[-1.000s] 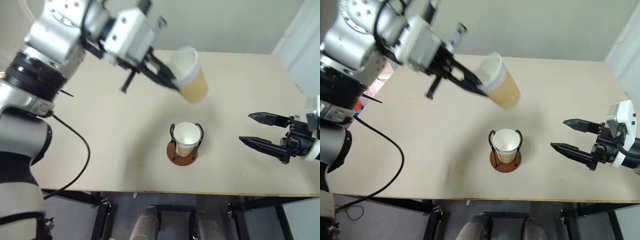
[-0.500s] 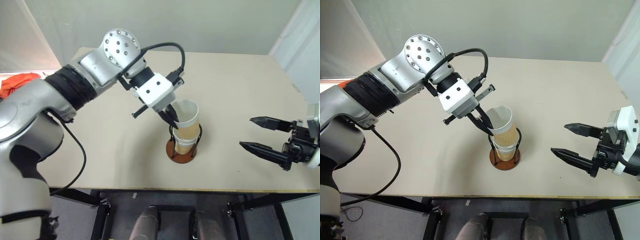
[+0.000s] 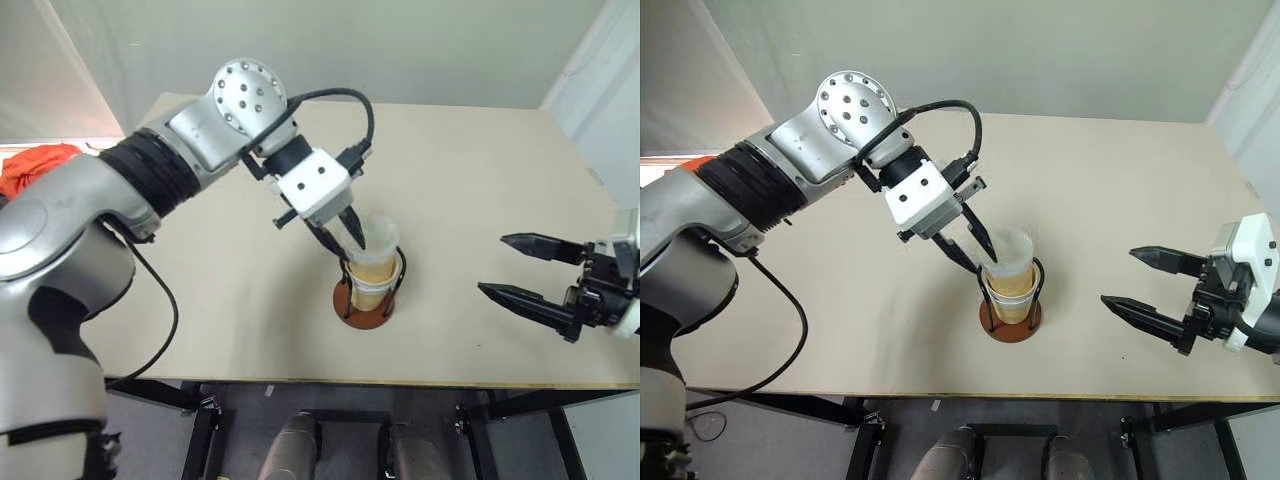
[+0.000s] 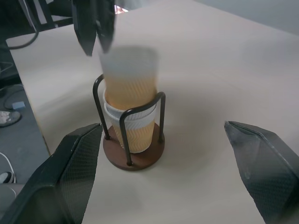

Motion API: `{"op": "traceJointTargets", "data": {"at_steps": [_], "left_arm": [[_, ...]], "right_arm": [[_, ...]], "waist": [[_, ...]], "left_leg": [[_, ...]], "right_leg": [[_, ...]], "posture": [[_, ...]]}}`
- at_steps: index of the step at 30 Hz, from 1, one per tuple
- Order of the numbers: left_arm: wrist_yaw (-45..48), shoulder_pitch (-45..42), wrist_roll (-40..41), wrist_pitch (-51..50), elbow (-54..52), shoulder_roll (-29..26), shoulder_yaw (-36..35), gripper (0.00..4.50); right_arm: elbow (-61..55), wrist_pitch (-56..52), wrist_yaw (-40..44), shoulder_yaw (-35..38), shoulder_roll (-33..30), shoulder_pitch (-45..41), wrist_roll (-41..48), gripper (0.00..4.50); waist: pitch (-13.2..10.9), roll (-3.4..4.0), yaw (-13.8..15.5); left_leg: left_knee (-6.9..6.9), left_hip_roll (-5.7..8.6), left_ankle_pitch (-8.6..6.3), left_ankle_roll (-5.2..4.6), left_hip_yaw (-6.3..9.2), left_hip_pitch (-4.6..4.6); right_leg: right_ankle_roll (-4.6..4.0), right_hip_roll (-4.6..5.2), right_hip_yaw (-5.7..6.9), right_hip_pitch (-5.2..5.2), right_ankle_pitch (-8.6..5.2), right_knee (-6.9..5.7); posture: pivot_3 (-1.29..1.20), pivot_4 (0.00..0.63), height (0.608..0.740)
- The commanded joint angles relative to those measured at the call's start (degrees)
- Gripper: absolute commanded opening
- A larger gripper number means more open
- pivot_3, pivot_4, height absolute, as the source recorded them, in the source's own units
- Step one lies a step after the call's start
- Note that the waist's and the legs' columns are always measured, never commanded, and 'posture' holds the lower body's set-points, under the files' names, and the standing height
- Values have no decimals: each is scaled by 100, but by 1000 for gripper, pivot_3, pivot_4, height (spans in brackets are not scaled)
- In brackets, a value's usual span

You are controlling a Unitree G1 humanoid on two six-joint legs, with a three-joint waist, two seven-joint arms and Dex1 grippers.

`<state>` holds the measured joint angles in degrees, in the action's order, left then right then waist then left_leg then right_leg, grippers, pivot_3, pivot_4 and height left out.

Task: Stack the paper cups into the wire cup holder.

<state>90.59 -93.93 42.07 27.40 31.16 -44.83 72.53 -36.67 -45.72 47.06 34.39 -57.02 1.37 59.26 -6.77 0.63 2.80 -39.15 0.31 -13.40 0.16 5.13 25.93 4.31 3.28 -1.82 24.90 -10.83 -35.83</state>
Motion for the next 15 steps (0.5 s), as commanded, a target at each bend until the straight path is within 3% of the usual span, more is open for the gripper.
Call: {"op": "traceJointTargets", "data": {"at_steps": [1, 4, 9, 15], "left_arm": [[191, 233, -330, -248, 274, 141, -640, 2627], [137, 590, -922, -392, 628, 298, -1565, 3562], [-13, 2059, -365, -2363, -1182, -1123, -3175, 3562], [-545, 4838, 1087, -4283, -3042, -3025, -5595, 3562]], "right_arm": [[275, 215, 252, -355, -135, -415, -114, 4422], [739, 355, 589, -821, -233, -930, -341, 4422], [1724, 681, 1365, -1903, -244, -2033, -941, 4422], [2728, 939, 2503, -2653, -292, -2971, -1439, 4422]], "waist": [[-1, 2, -2], [-1, 2, -5], [7, 16, -182], [6, 19, -215]], "left_leg": [[-1, 0, 1, 1, -1, 0], [-1, 0, 9, 5, 1, 0], [8, -8, 34, 24, -10, -9], [27, -28, 43, 39, 0, 5]], "right_leg": [[1, 0, 0, 0, 0, -1], [5, -1, 1, 1, 2, -2], [0, -14, -2, 15, -1, -3], [-31, -31, 0, 55, -24, -19]], "posture": [[0, 150, 740], [0, 150, 740], [0, 150, 740], [0, 150, 740]]}}
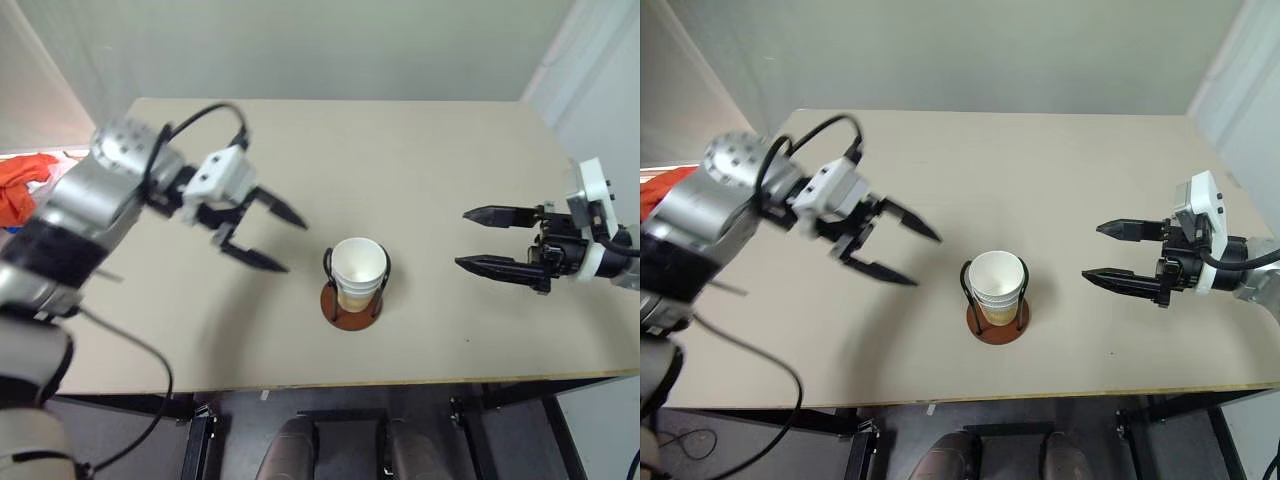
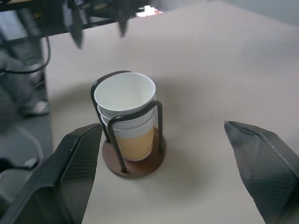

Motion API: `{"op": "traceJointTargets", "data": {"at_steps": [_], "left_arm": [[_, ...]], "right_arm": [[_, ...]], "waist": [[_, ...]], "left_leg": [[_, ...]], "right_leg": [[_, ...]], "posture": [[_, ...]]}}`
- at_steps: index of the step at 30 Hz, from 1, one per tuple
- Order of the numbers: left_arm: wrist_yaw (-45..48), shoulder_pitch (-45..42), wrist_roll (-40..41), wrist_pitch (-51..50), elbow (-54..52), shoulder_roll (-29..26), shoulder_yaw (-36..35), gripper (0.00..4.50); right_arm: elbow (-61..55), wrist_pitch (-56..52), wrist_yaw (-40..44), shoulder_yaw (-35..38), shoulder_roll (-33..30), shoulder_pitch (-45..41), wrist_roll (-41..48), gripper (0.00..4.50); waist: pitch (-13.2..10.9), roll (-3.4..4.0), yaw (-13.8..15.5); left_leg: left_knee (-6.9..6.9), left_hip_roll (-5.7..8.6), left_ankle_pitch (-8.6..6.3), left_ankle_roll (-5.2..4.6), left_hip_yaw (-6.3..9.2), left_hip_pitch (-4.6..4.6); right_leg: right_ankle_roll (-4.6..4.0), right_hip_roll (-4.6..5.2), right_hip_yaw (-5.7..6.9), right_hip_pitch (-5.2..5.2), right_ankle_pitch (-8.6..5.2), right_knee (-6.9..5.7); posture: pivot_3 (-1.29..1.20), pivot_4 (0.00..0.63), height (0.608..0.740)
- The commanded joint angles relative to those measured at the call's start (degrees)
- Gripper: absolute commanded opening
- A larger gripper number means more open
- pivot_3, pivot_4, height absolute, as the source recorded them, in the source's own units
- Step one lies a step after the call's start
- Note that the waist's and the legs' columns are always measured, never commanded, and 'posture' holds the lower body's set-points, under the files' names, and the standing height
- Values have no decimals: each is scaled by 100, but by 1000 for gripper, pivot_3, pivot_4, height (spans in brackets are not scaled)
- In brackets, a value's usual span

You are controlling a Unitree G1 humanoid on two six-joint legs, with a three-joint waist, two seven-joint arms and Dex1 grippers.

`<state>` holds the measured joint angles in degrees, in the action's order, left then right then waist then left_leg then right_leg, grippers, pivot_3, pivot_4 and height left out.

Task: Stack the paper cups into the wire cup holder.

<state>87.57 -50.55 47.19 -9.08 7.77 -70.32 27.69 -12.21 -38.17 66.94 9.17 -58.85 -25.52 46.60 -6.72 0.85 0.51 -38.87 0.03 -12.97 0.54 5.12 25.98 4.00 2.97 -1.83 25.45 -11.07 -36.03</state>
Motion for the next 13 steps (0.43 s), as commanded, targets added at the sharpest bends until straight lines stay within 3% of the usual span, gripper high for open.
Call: {"op": "traceJointTargets", "data": {"at_steps": [1, 7, 9, 13], "left_arm": [[-323, 953, 629, -766, -803, -693, -1471, 3562], [-407, 3291, 405, -1351, -684, -1108, -3745, 3562], [-349, 3795, 234, -1477, -592, -1048, -4412, 3562], [-367, 4230, -17, -1679, -652, -904, -5124, 3562]], "right_arm": [[443, 225, 706, -225, -115, -379, -255, 4422], [1423, 583, 1517, -545, -108, -839, -759, 4422], [1687, 673, 1671, -621, -62, -999, -908, 4422], [2066, 778, 1807, -808, 149, -1387, -1181, 4422]], "waist": [[1, -3, 35], [-2, -6, 86], [-5, -15, 80], [-4, -21, 27]], "left_leg": [[0, 0, 0, 1, 10, 1], [20, 13, -12, 3, 24, -30], [31, 14, -47, -32, 24, -53], [83, 11, 0, 1, 25, -94]], "right_leg": [[-9, 0, 5, -6, -5, -4], [-111, 17, 12, -20, -54, -48], [-143, 20, 15, -17, -56, -80], [-200, 17, 15, -21, -55, -94]], "posture": [[0, 150, 740], [0, 150, 740], [0, 150, 740], [0, 150, 740]]}}
